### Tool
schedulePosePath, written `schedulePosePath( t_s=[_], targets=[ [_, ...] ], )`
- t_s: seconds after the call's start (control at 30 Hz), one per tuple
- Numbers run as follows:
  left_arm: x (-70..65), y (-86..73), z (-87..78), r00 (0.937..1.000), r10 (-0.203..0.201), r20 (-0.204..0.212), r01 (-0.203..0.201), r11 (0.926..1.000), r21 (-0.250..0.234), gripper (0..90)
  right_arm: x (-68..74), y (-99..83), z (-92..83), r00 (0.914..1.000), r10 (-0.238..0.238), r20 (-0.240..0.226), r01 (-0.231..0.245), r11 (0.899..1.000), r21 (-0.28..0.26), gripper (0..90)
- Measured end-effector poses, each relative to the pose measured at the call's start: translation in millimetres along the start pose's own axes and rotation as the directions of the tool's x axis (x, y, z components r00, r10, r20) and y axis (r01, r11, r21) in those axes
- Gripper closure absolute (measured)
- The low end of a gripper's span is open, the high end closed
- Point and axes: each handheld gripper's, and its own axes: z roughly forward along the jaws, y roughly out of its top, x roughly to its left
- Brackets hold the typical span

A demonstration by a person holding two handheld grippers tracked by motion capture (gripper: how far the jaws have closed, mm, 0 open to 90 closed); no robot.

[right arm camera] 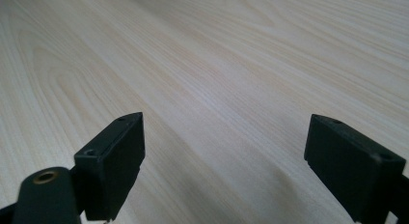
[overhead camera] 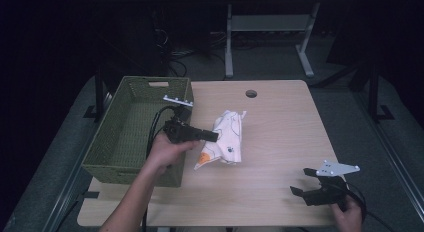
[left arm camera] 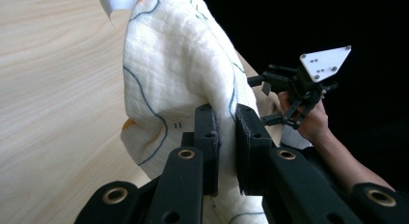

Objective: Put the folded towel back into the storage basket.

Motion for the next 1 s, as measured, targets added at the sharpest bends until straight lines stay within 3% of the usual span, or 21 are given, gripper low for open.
schedulePosePath(
  t_s=[0.67,1.0],
  targets=[
    [4.7,0.5,-38.3,0.9993,-0.003,-0.037,0.003,0.9998,-0.018,82.0,0.4,0.1,2.3,0.9999,-0.005,0.010,0.005,1.000,0.010,13.7],
    [9.1,0.4,-66.6,0.9982,-0.014,-0.058,0.011,0.9988,-0.048,82.1,0.6,0.0,2.3,0.9999,-0.003,0.011,0.003,1.000,0.011,13.8]
  ],
)
